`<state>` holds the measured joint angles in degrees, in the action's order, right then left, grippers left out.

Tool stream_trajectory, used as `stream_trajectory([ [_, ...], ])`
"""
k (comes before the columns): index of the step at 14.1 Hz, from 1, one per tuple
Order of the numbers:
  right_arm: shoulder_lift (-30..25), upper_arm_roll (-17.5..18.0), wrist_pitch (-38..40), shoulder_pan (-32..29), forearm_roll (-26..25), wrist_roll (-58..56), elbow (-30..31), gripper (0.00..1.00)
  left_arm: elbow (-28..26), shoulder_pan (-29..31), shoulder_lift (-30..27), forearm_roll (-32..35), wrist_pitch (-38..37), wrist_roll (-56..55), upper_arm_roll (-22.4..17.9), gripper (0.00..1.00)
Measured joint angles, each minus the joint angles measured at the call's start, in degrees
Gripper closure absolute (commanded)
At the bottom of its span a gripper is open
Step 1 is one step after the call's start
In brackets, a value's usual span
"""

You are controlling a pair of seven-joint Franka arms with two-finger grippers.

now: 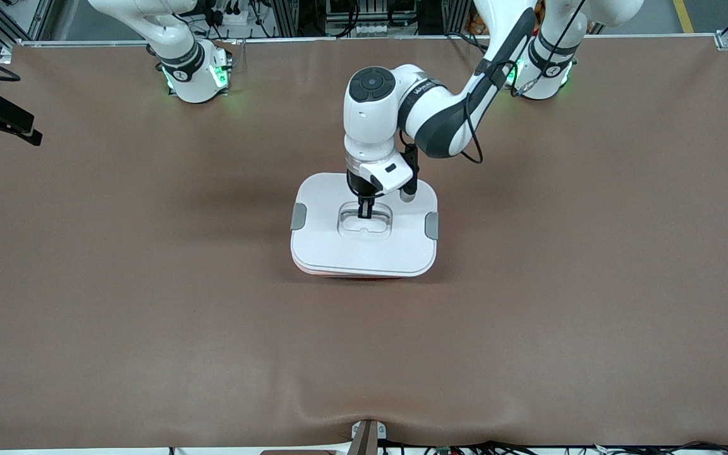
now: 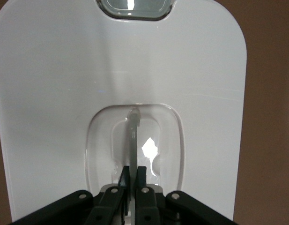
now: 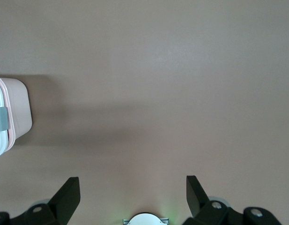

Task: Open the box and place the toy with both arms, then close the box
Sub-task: 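Place the held lid back onto the box with the left gripper, then open the left gripper to release the lid handle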

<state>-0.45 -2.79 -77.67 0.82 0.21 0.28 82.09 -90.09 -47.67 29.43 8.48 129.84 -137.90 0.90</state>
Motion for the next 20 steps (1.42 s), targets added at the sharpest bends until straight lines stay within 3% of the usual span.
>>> stream_trajectory([
  [20,0.0,0.1,0.1,0.0,0.0,-0.4,0.0,0.00,-0.1,0.0,1.3,0.0,1.4,-6.2,0.1,1.00],
])
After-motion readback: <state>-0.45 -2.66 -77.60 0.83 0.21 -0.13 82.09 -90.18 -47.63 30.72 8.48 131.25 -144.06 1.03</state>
